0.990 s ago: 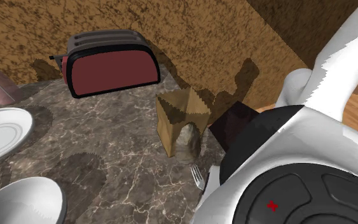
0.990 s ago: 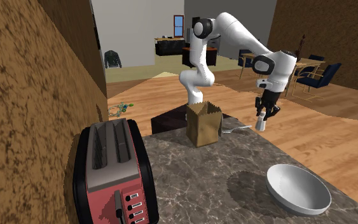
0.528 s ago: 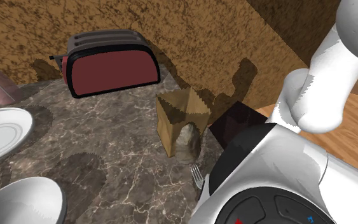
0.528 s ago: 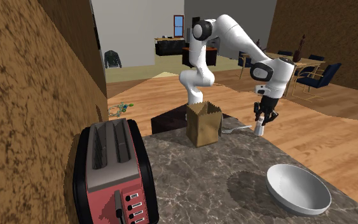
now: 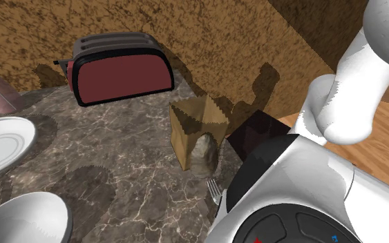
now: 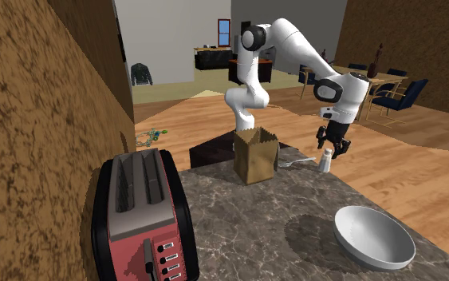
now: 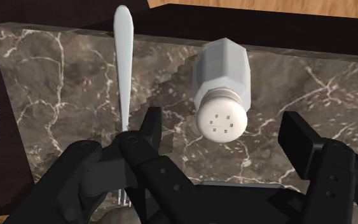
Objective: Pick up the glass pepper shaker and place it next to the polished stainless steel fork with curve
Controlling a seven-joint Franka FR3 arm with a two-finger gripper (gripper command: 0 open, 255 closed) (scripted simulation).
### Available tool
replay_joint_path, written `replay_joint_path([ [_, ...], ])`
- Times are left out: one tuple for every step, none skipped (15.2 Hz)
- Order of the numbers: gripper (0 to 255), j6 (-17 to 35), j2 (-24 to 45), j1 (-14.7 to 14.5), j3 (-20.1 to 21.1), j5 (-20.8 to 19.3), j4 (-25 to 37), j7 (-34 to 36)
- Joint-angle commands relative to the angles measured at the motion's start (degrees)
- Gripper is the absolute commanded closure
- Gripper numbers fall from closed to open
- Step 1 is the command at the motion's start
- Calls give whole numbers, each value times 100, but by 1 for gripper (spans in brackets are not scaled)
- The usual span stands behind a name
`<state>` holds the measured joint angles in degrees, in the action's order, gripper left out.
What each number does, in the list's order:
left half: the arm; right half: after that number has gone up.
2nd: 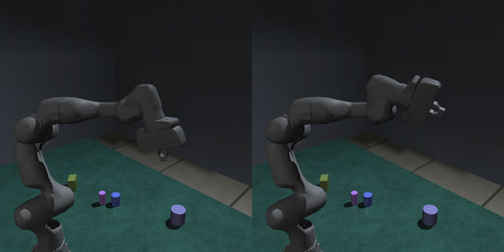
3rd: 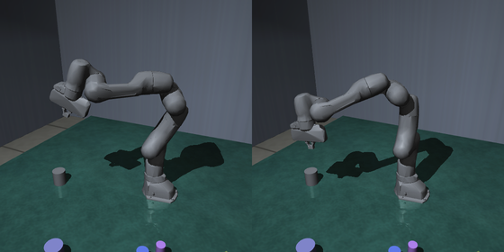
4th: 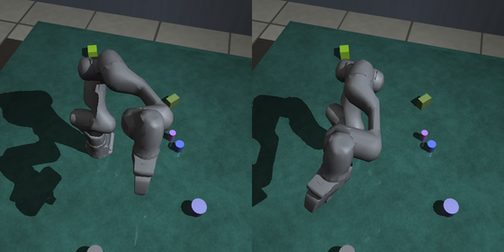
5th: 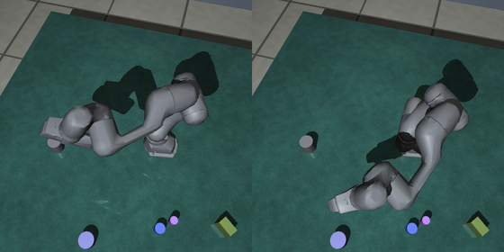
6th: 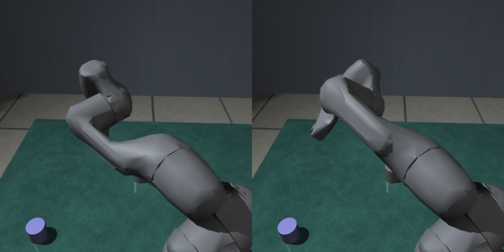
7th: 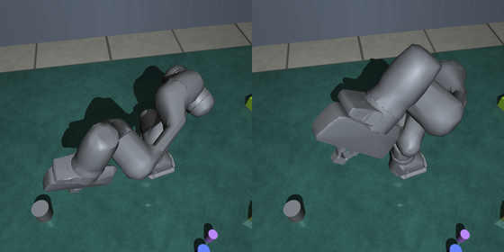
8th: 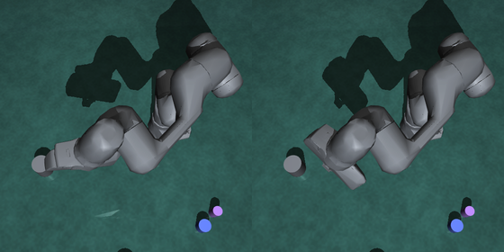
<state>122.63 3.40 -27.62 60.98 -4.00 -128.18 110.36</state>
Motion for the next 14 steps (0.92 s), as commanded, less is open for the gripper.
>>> replay_joint_path([
  [0, 0, 0, 0, 0, 0, 0, 0],
  [0, 0, 0, 0, 0, 0, 0, 0],
  [0, 0, 0, 0, 0, 0, 0, 0],
  [0, 0, 0, 0, 0, 0, 0, 0],
  [0, -187, -162, 34, 20, 169, 113, -126],
  [0, -377, -310, 62, 30, 318, 234, -238],
  [0, -569, -442, 80, 25, 446, 363, -336],
  [0, -722, -535, 82, 7, 531, 471, -402],
  [0, -723, -534, 77, 2, 531, 471, -402],
  [0, -723, -534, 77, 2, 531, 471, -402],
  [0, -722, -535, 76, 2, 532, 470, -402],
  [0, -723, -535, 76, 1, 531, 471, -402],
  [0, -723, -534, 76, 1, 531, 471, -402],
  [0, -723, -534, 76, 1, 531, 471, -402],
])
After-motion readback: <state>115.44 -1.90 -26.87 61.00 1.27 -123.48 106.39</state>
